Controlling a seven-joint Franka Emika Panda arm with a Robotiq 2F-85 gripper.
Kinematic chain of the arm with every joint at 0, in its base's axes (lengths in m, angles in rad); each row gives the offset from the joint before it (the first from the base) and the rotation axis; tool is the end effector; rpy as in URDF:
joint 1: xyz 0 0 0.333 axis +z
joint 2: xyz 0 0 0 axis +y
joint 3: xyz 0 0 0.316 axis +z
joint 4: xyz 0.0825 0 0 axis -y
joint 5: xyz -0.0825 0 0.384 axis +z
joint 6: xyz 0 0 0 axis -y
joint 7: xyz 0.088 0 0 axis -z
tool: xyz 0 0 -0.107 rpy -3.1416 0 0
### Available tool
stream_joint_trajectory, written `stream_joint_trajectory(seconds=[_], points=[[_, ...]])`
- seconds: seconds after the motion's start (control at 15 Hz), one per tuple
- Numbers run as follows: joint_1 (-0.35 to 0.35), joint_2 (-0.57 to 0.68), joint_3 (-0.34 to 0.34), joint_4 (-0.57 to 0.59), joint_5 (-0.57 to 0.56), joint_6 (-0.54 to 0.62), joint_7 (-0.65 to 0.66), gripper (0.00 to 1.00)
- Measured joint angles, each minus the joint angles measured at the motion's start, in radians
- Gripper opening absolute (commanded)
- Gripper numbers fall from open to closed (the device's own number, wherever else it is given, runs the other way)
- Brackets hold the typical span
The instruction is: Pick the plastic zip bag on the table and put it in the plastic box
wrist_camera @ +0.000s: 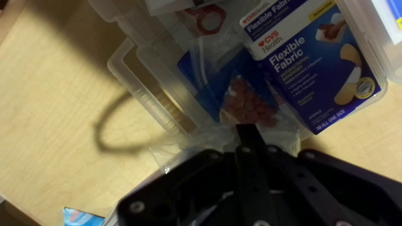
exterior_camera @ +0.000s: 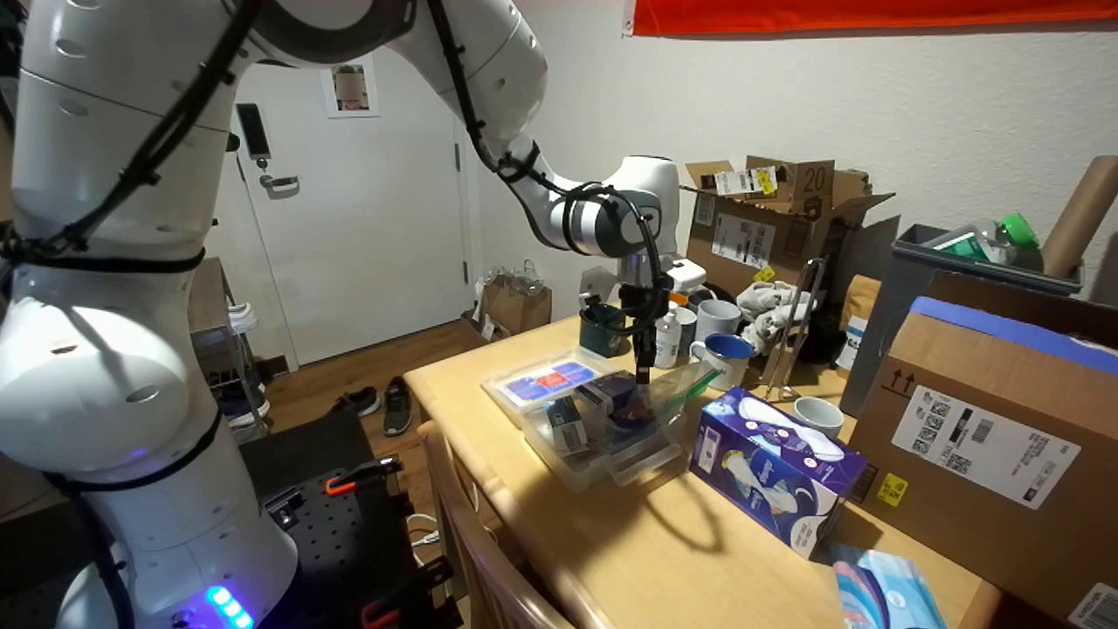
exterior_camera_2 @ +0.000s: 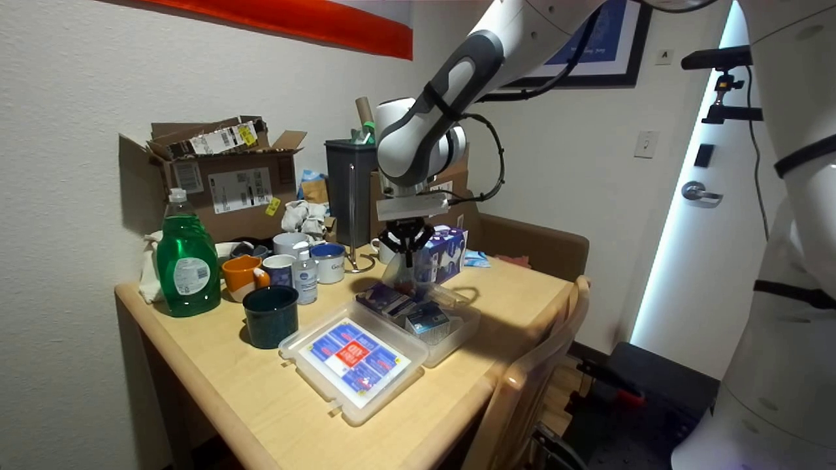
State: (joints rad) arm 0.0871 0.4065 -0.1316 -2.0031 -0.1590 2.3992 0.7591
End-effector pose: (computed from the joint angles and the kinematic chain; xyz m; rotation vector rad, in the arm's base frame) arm 0.6054 -0.0258 0.2544 2.8199 -0.9901 0.0700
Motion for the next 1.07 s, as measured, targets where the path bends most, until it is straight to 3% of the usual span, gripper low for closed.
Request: stream_joint_trajectory(seconds=[0.4, 0.47, 0.6, 1.07], points=[[0.038, 0.031, 0.0, -0.007, 0.0, 0.0, 0.033, 0.0], [0.042, 0.034, 0.0, -0.007, 0.0, 0.0, 0.033, 0.26], [0.044, 0.038, 0.004, -0.007, 0.0, -0.003, 0.03, 0.32], [0.045, -0.024, 0.022, 0.001, 0.002, -0.067, -0.077, 0.85]])
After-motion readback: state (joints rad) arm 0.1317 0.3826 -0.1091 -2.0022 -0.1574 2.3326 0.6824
